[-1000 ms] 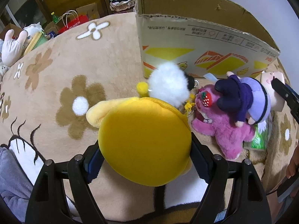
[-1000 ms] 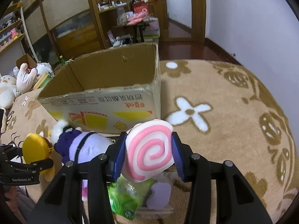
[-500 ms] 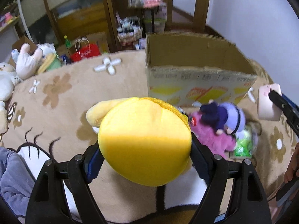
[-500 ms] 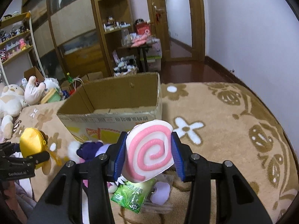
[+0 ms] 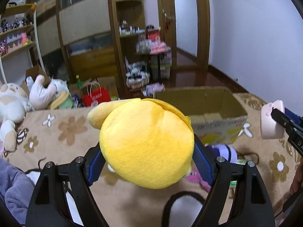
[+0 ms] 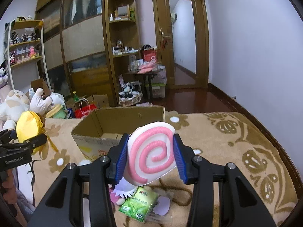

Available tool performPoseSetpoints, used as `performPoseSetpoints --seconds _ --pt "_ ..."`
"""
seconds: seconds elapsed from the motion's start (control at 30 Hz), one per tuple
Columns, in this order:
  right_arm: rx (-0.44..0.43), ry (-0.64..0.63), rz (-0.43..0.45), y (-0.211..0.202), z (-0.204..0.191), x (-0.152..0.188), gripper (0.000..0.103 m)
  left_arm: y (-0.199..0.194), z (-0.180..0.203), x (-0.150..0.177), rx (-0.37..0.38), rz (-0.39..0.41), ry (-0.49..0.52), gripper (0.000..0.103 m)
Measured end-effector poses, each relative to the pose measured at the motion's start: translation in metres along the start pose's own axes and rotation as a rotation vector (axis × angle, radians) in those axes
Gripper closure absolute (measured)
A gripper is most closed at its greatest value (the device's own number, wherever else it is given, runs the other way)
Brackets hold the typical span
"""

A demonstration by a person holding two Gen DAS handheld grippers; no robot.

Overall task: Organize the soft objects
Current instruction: 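Lift the yellow plush with the left tool while the right tool carries the swirl cushion over the box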

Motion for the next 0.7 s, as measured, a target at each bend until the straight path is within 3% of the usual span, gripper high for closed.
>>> performPoseSetpoints --seconds 0.7 --pt "-0.07 -0.071 0.142 0.018 -0.021 -0.056 0.055 0.008 0.032 -0.072 0.017 0.172 0.061 0.021"
Point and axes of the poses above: each gripper's, at about its wrist camera, not at the fingertips, and y roughly the way its jaws point, z to its right, x to its underside, the point moved 9 cm from there along y, roughly the way its jaws point, and after that the axes turned 6 degrees about -x, right-handed, at the moved point
